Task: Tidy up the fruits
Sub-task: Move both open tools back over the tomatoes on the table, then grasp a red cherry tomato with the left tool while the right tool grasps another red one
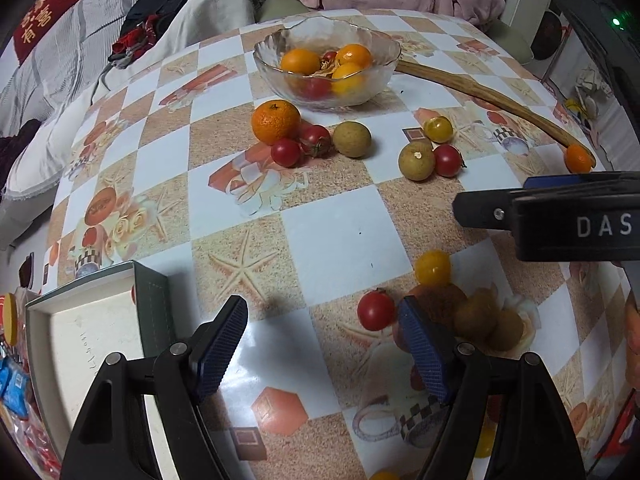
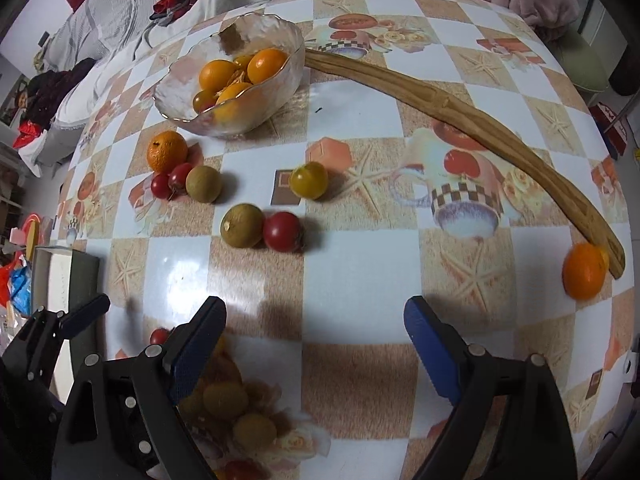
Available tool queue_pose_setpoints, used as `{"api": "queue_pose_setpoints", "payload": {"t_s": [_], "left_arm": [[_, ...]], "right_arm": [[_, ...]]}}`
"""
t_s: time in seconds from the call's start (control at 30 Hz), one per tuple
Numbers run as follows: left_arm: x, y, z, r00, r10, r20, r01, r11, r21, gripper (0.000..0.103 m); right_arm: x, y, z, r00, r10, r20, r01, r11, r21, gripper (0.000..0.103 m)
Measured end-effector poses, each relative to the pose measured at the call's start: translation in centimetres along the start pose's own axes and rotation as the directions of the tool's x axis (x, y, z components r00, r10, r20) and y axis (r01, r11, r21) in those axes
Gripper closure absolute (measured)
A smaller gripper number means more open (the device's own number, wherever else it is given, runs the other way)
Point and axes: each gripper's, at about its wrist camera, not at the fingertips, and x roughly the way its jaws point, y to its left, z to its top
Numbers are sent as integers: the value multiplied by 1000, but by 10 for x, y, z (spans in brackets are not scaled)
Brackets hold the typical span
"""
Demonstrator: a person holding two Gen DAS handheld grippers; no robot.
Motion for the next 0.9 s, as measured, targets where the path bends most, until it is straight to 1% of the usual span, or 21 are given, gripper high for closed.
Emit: {"api": "queue_pose_setpoints", "payload": {"t_s": [0.07, 0.1, 0.13, 0.23, 0.3, 0.37, 0.4, 0.47, 0.5, 0.53, 0.57, 0.6, 0.63, 0.7, 0.77, 0.8, 0.9], "left_arm": [[2, -1, 1, 1000, 3, 0, -3, 1000, 2, 24], [4, -2, 2, 1000, 4, -3, -4, 1000, 4, 24], [5, -3, 2, 1000, 6, -7, -6, 1000, 5, 24], [10, -7, 3, 1000, 13, -19, -13, 1000, 7, 24], [12, -9, 2, 1000, 17, -19, -17, 1000, 2, 25], [12, -10, 3, 1000, 1, -21, -1, 1000, -9, 31], [11, -11, 3, 1000, -5, -22, 4, 1000, -11, 34], [11, -14, 3, 1000, -2, -20, 2, 1000, -4, 38], [10, -15, 3, 1000, -15, -20, 15, 1000, -4, 44], [10, -15, 4, 999, -25, -21, 25, 1000, -6, 48], [9, -16, 4, 999, -28, -22, 28, 1000, -5, 50], [9, -17, 4, 999, -34, -22, 34, 999, -4, 55], [8, -18, 4, 999, -42, -19, 42, 999, -4, 67], [7, -19, 4, 999, -52, -15, 52, 999, -2, 79], [6, -16, 4, 997, -70, -13, 69, 997, -21, 79], [6, -12, 4, 996, -87, -12, 86, 995, -40, 84], [4, -4, 3, 993, -114, -16, 112, 990, -87, 84]], "right_arm": [[4, 2, 5, 1000, -6, 3, 6, 1000, -24, 15], [6, 3, 7, 1000, -9, 4, 10, 999, -36, 21], [7, 6, 8, 1000, -21, 9, 21, 998, -55, 23], [10, 12, 13, 999, -33, 27, 35, 994, -102, 29], [12, 15, 16, 999, -39, 35, 43, 991, -124, 30], [14, 18, 19, 998, -42, 44, 48, 989, -141, 31], [14, 20, 20, 998, -43, 50, 50, 988, -148, 33], [16, 24, 23, 997, -51, 62, 61, 985, -163, 42], [16, 24, 24, 996, -53, 68, 64, 983, -170, 53], [15, 24, 26, 996, -49, 72, 61, 983, -172, 63], [15, 23, 27, 997, -40, 72, 52, 984, -171, 69], [14, 22, 28, 997, -22, 69, 33, 986, -166, 78], [14, 19, 29, 998, -2, 62, 12, 988, -152, 79], [12, 15, 28, 998, 12, 59, -4, 991, -132, 79], [9, 9, 24, 998, 26, 60, -19, 994, -105, 79], [7, 6, 22, 998, 30, 60, -25, 995, -96, 79], [2, -1, 15, 997, 46, 57, -42, 996, -78, 79]]}}
